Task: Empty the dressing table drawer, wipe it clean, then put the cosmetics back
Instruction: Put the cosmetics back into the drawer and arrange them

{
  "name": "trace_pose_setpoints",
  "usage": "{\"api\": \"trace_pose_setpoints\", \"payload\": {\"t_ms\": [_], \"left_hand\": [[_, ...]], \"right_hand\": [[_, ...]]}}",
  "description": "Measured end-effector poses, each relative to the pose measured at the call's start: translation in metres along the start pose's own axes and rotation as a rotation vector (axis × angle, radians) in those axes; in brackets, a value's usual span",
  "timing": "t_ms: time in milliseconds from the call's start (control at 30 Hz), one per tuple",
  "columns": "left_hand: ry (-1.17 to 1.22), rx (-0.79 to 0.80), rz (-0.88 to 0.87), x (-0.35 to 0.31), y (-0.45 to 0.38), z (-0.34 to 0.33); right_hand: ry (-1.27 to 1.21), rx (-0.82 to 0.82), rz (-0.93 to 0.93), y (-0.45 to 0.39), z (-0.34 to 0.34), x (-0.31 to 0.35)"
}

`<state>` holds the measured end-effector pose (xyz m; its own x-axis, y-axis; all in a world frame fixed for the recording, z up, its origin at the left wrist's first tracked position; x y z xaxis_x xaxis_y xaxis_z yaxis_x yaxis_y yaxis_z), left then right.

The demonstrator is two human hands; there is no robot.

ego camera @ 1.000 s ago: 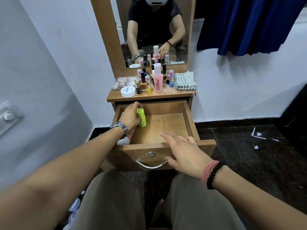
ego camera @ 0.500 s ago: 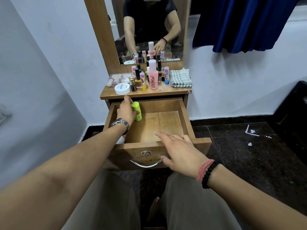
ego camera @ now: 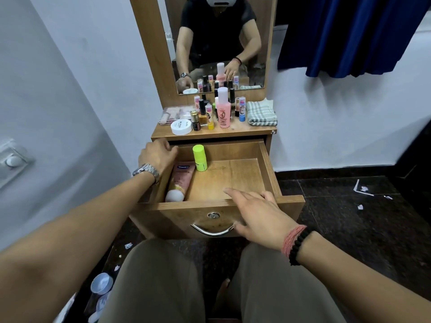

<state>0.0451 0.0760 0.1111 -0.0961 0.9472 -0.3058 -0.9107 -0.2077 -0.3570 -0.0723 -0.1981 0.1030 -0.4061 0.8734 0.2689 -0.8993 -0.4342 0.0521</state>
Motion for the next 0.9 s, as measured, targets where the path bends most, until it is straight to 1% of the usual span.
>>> {"api": "trace_pose_setpoints", "payload": {"t_ms": [67,133,233,333,500,633,733,800,867,900], "left_hand": [[0.074,-0.078,-0.009,0.002,-0.011,0.009],[0.139,-0.113,-0.039,-0.004,-0.024,0.015],[0.17,-0.07,-0.05,-0.014,-0.044,0.011],[0.169,-0.016,-0.026,-0.018,-0.059,0.001],[0.205,-0.003,0.015,-0.019,-0.067,-0.008],[0.228,-0.04,0.024,-0.022,-0.061,-0.004],[0.364,-0.161,0.071,-0.02,-0.045,0.008],[0.46,-0.214,0.076,-0.018,-0.03,0.017],[0.509,-0.191,0.045,-0.019,-0.012,0.022],[0.509,-0.141,0.005,-0.021,-0.003,0.022]], "right_hand": [[0.009,0.004,-0.003,0.0,-0.001,0.001],[0.016,0.008,-0.004,0.0,-0.001,0.001],[0.017,0.015,-0.002,-0.001,-0.001,0.001],[0.016,0.012,0.001,-0.001,-0.001,-0.001],[0.015,0.011,0.007,-0.001,-0.002,-0.002],[0.024,0.013,0.009,0.0,-0.002,-0.002],[0.029,0.023,0.009,0.0,-0.001,-0.002],[0.029,0.024,0.007,0.0,0.0,-0.001],[0.033,0.026,0.003,-0.001,-0.001,-0.001],[0.038,0.026,0.002,-0.001,-0.001,-0.001]]}}
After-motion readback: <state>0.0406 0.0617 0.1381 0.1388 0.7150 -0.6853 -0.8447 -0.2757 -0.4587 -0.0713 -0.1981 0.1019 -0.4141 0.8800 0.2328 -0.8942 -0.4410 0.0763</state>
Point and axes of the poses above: each hand's wrist, its own y-axis away from the middle knuckle, its own z-axis out of the back of the hand, x = y × z, the point moved 4 cm from there along -y, towards the middle knuckle, and after that the axes turned 13 degrees about -z, right-handed, at the moved point
